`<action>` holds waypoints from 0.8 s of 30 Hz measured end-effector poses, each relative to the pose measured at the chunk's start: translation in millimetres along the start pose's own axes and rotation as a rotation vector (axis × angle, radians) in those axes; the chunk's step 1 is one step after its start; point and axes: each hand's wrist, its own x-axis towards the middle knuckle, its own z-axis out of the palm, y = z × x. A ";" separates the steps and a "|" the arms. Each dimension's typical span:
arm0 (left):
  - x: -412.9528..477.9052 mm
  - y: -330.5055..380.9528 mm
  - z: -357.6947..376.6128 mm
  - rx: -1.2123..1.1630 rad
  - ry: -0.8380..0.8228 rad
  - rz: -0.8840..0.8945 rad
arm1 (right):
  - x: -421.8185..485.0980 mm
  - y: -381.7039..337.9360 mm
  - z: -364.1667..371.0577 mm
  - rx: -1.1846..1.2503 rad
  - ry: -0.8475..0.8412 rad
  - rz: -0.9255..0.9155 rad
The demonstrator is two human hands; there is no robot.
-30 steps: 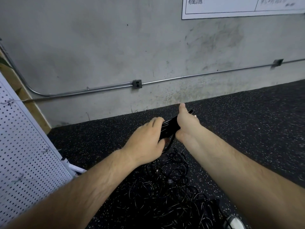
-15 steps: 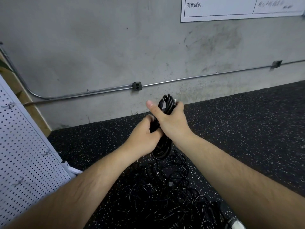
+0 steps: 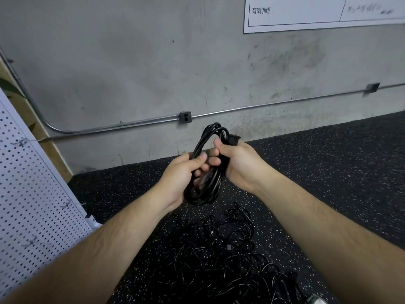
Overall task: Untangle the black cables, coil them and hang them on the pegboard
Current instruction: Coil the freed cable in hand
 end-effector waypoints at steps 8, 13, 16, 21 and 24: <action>-4.9 1.5 4.8 0.231 -0.001 0.219 | -0.4 9.6 10.8 -0.506 0.008 -0.074; -3.0 4.1 4.1 0.190 0.014 0.223 | 3.6 4.1 1.9 -0.178 -0.164 0.013; 0.9 6.4 0.7 0.173 0.074 0.174 | 7.2 2.3 0.0 -0.096 -0.179 0.042; 3.8 7.6 3.6 0.270 0.175 0.127 | 12.0 16.0 3.0 -0.405 0.022 -0.075; 6.1 9.6 0.7 0.302 0.201 0.083 | 10.6 20.7 3.9 -0.658 0.091 -0.181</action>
